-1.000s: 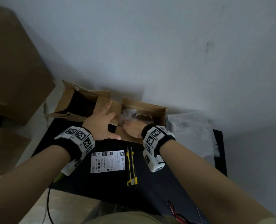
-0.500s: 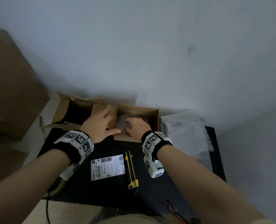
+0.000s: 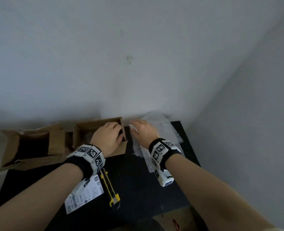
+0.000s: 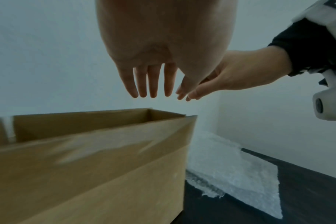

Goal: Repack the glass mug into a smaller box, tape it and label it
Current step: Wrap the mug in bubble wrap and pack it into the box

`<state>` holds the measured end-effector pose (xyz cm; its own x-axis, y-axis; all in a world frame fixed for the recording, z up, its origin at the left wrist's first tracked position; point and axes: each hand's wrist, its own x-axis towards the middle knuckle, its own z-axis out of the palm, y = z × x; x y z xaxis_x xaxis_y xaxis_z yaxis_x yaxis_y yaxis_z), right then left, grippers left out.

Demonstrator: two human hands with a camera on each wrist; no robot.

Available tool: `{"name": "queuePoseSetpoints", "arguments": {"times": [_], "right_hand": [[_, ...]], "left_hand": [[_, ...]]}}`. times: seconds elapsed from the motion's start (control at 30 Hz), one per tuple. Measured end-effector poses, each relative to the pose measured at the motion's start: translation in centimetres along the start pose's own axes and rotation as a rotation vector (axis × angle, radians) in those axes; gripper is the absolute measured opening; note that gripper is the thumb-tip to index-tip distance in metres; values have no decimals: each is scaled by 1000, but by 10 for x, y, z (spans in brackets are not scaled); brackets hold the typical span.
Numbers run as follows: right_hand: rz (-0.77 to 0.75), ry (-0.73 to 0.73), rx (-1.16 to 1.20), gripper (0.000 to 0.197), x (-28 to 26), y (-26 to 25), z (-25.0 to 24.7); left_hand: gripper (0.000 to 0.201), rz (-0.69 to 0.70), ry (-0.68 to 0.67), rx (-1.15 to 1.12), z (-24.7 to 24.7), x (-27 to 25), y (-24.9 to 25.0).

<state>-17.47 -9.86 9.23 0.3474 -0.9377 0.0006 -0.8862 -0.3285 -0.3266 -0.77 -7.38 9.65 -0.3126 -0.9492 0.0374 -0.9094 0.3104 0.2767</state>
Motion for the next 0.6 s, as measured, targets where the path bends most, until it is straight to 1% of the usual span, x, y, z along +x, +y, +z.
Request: {"name": "queuePoseSetpoints", "arguments": {"times": [0.1,0.2,0.3,0.4,0.53,0.6], "right_hand": [[26,-12,7,36,-9,40,-9],[55,-42,-1,38,-18,80,-13],[55,-107,-13,39,-24,120,-9],[82,-179,-6,41,-27,155,3],[79,-271,-7,44,-29,189,22],[73,-302,-9,46,-27,203,31]], "left_hand": [[28,99,45,-10,10,17,33],[28,104,39,-19,29,33,62],[31,68,-33,-23,55,47,87],[36,-14,-147,7,82,59,105],[41,-111,-299,65,115,73,114],[48,-167,-366,64,130,80,115]]}}
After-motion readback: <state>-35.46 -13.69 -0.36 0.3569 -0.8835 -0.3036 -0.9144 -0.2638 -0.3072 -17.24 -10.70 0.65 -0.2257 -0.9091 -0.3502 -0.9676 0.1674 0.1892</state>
